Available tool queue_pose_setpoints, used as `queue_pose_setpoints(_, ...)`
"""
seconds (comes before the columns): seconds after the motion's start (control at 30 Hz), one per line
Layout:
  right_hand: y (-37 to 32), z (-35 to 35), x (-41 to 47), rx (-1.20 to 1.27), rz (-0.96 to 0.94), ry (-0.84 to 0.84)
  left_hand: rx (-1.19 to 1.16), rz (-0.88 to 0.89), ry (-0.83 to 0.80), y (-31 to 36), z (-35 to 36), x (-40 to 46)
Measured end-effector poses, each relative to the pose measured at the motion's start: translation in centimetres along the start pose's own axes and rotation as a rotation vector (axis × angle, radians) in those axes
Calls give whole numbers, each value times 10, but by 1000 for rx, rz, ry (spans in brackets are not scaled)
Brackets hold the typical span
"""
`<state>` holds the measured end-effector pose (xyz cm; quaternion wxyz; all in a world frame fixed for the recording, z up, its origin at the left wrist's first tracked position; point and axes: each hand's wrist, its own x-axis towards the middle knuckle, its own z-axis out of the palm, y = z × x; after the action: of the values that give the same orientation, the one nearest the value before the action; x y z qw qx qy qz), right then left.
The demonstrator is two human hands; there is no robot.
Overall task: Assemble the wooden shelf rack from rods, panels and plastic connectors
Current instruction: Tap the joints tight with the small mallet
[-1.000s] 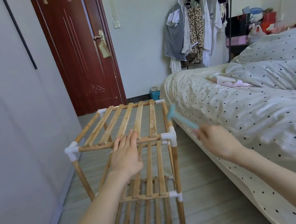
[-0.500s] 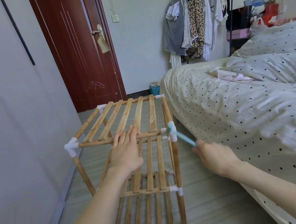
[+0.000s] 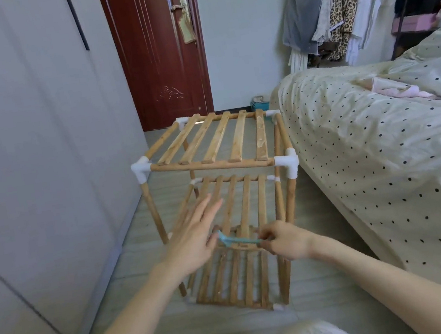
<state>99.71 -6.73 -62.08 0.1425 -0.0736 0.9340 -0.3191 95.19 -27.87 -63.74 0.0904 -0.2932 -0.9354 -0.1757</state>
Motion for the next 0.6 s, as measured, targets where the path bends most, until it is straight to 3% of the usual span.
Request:
queue_pose_setpoints(0.13, -40, 31, 28, -48, -86, -139, 2, -22, -40, -28, 16, -59)
queue_pose_setpoints(0.23, -68, 55, 54, -63, -134, -172, -73, -169, 19, -54, 22, -87)
queue_pose_setpoints(0.43, -79, 131, 121, -270, -139, -165, -240, -665, -83, -138, 81, -162)
queue_pose_setpoints(0.6, -42, 237, 164, -403, -92, -410, -272, -1083, -107, -206, 145, -242)
